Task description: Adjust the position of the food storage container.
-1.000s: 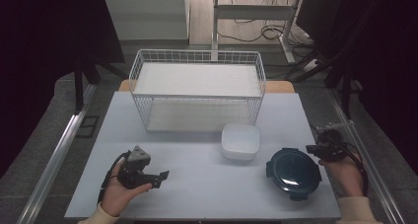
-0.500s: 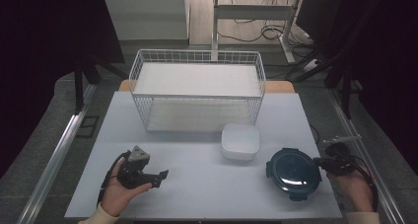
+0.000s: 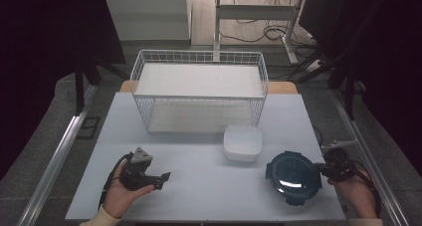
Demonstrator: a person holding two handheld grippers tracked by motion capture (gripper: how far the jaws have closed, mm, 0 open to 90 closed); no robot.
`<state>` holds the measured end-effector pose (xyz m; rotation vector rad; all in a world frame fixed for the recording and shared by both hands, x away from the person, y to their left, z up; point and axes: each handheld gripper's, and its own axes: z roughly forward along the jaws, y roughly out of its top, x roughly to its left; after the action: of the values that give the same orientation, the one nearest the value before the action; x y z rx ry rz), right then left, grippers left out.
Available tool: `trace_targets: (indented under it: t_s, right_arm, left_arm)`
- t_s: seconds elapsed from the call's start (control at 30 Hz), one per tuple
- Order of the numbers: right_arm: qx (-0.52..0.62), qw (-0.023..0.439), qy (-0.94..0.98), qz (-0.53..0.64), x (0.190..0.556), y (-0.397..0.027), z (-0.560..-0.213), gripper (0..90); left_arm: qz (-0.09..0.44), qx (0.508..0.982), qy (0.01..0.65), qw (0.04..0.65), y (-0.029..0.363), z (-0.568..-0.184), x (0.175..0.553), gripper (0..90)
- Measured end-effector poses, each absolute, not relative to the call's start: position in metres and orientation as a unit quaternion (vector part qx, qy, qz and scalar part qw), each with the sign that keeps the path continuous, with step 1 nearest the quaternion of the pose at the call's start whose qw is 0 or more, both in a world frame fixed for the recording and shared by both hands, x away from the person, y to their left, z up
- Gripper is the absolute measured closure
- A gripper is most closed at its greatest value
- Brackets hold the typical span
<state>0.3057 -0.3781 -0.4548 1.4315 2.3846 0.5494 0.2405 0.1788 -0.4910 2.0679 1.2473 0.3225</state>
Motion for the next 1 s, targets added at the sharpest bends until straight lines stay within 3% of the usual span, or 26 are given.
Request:
trace_targets:
  t_s: [0.6, 1.0]
  right_arm:
    - [0.440, 0.117, 0.859, 0.234, 0.277, -0.328, -0.461, 90.0]
    - [0.410, 0.117, 0.873, 0.238, 0.273, -0.302, -0.463, 90.0]
  left_arm:
    - [0.124, 0.799, 0.479, 0.343, 0.179, -0.492, 0.241, 16.7]
    - [0.122, 0.801, 0.477, 0.340, 0.179, -0.493, 0.241, 16.7]
